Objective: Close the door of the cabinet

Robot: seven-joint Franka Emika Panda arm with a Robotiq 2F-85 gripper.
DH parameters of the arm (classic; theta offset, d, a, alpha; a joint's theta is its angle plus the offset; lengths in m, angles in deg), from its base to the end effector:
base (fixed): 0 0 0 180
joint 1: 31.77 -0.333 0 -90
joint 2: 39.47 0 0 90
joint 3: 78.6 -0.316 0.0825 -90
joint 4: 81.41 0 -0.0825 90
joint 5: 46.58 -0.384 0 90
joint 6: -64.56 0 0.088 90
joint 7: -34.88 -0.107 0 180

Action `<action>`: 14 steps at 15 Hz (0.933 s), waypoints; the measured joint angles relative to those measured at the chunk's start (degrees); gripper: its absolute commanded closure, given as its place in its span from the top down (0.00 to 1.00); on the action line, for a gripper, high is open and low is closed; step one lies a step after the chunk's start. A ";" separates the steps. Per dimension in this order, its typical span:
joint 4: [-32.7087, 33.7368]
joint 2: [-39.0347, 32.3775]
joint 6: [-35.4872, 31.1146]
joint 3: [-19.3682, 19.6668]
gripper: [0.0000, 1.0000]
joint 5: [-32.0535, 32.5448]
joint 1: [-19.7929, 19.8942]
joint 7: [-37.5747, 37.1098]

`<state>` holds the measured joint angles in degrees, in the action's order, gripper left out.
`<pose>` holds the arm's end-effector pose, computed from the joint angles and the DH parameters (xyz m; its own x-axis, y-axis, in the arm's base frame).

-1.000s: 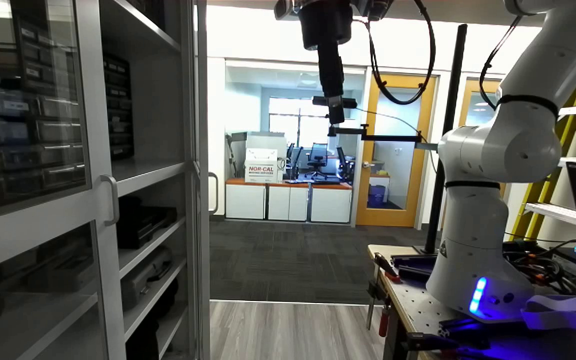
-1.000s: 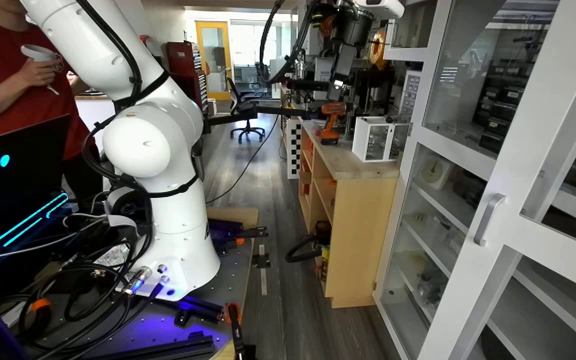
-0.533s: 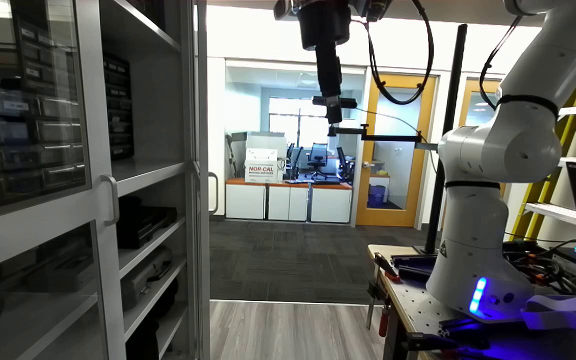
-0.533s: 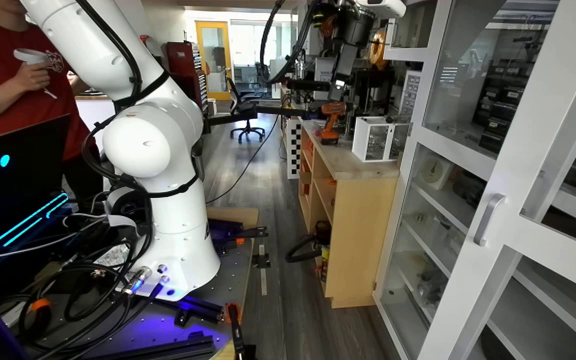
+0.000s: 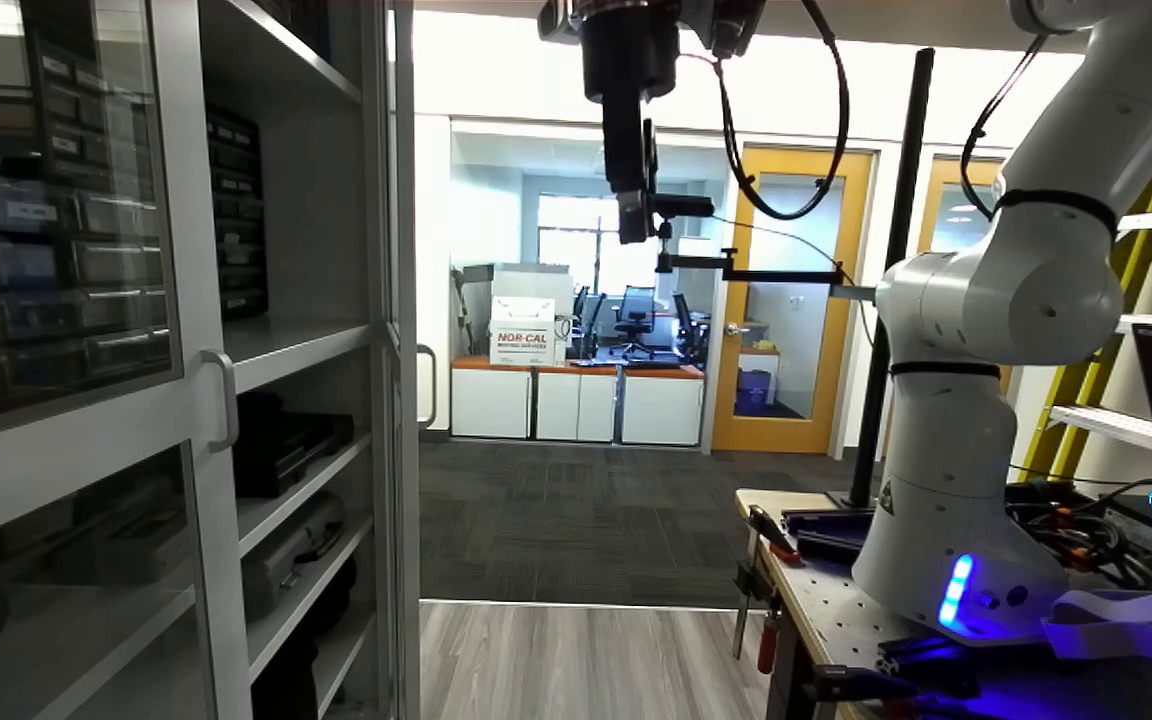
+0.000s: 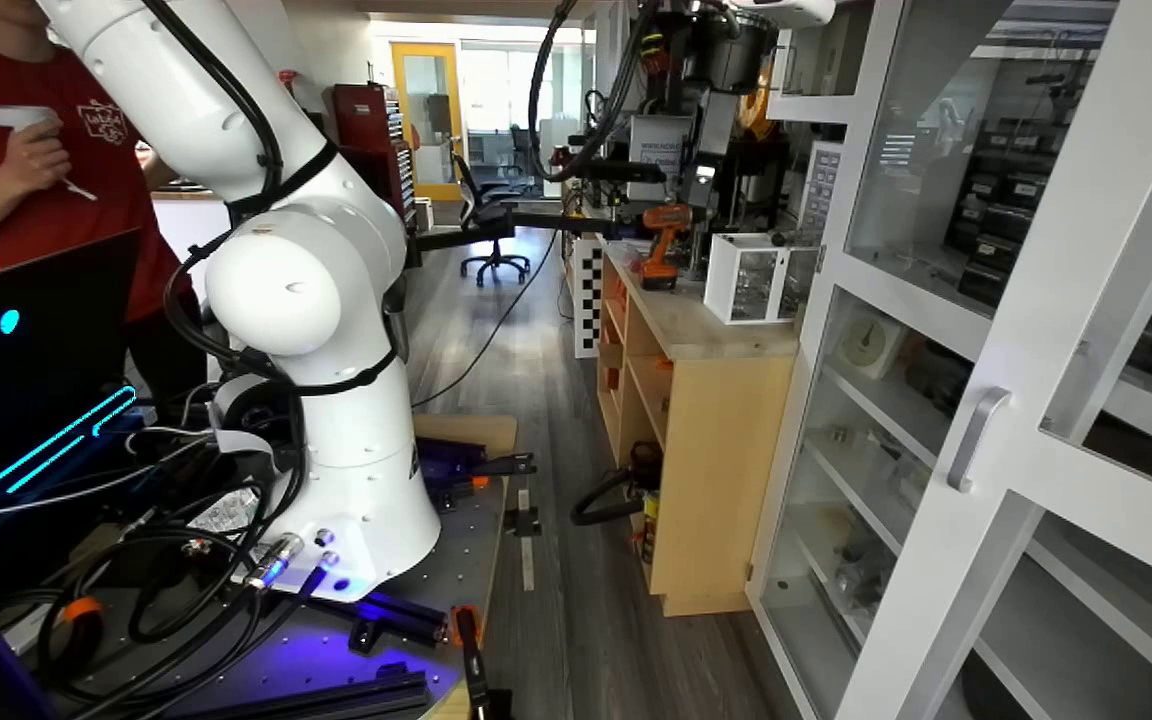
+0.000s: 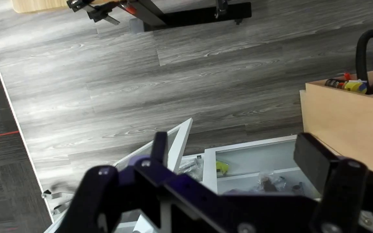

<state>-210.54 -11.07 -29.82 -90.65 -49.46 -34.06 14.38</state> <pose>0.3768 0.1127 0.5387 0.9845 -0.1480 -0.0938 -0.1398 -0.9862 0.0886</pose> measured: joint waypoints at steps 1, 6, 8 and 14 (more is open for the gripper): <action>-0.53 0.31 -1.18 0.31 1.00 0.19 0.00 0.25; -5.27 4.81 -8.83 1.68 1.00 1.70 0.00 2.68; -7.56 7.24 -11.69 1.97 1.00 2.44 0.00 3.80; -13.91 12.70 -19.57 2.90 1.00 4.19 0.02 6.81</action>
<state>-224.46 1.63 -49.39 -87.76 -45.27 -34.04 21.20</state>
